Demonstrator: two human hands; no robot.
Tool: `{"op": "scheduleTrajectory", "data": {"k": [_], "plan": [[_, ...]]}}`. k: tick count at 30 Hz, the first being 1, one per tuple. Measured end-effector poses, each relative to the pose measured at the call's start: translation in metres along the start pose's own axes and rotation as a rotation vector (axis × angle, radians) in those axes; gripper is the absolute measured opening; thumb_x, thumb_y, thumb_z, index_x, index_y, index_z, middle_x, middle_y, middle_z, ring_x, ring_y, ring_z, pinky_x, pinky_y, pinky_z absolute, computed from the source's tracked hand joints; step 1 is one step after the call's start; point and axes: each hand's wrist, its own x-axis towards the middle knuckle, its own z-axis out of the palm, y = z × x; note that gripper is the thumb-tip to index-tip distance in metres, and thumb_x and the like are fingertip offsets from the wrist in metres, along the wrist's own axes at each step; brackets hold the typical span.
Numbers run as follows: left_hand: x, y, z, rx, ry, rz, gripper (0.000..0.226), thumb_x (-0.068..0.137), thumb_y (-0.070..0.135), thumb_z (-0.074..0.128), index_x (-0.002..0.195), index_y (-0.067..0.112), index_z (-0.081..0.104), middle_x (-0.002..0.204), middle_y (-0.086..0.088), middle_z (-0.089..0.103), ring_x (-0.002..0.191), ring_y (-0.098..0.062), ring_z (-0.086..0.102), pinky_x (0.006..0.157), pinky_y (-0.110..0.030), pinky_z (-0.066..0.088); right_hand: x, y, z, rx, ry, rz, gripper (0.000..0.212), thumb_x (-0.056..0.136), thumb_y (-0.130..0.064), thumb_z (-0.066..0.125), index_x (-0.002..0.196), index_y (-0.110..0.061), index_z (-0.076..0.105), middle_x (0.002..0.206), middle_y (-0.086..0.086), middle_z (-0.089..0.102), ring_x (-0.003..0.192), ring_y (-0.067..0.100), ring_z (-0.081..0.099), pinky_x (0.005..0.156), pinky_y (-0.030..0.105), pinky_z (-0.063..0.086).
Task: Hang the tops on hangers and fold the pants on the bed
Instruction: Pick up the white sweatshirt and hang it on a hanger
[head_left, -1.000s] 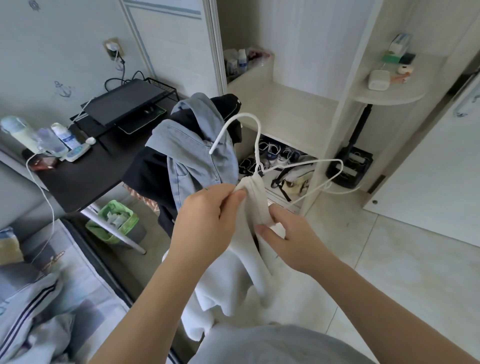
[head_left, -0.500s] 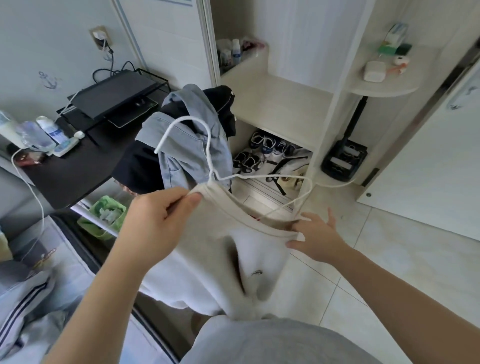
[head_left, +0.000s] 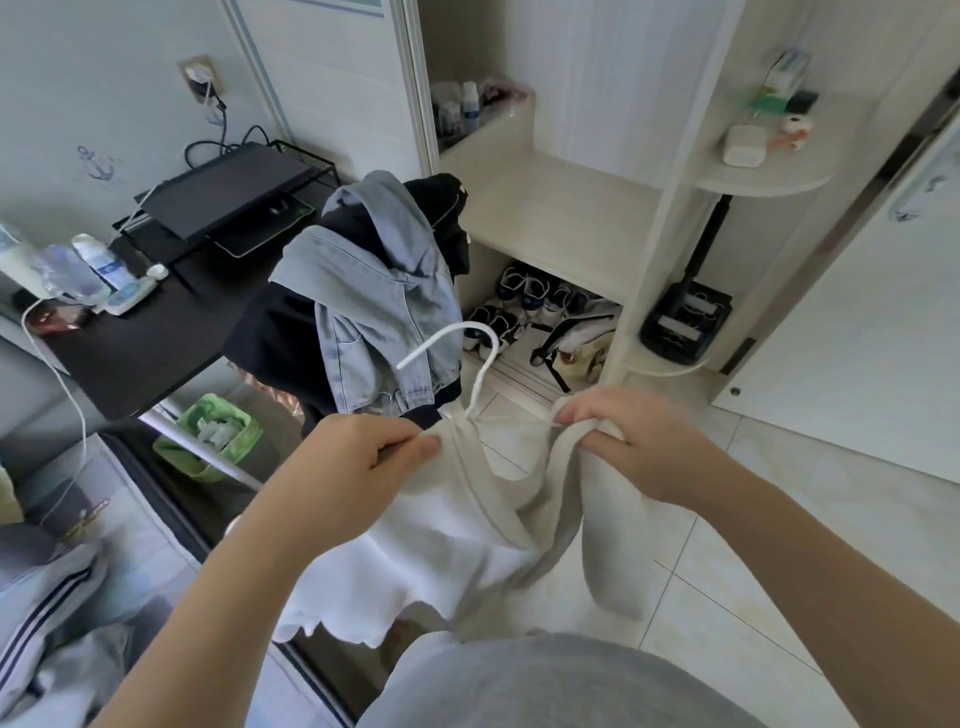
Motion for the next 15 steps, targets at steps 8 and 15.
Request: {"op": "scheduleTrajectory", "data": {"k": [8, 15], "plan": [[0.014, 0.024, 0.006, -0.214, -0.104, 0.044, 0.04, 0.096, 0.036, 0.064, 0.064, 0.014, 0.056, 0.06, -0.011, 0.038, 0.054, -0.007, 0.032, 0.053, -0.021, 0.028, 0.006, -0.066, 0.009, 0.262, 0.132, -0.105, 0.023, 0.093, -0.033, 0.06, 0.078, -0.019, 0.049, 0.065, -0.007, 0.047, 0.06, 0.004, 0.041, 0.059, 0.018, 0.032], [0.023, 0.015, -0.002, -0.642, -0.389, -0.158, 0.012, 0.087, 0.023, 0.074, 0.085, 0.01, 0.075, 0.084, -0.018, 0.066, 0.079, -0.025, 0.06, 0.077, -0.039, 0.047, 0.002, -0.061, -0.001, 0.379, 0.115, -0.022, 0.022, 0.09, -0.028, 0.07, 0.089, -0.009, 0.058, 0.078, -0.023, 0.06, 0.057, -0.001, 0.046, 0.06, 0.01, 0.036]]}}
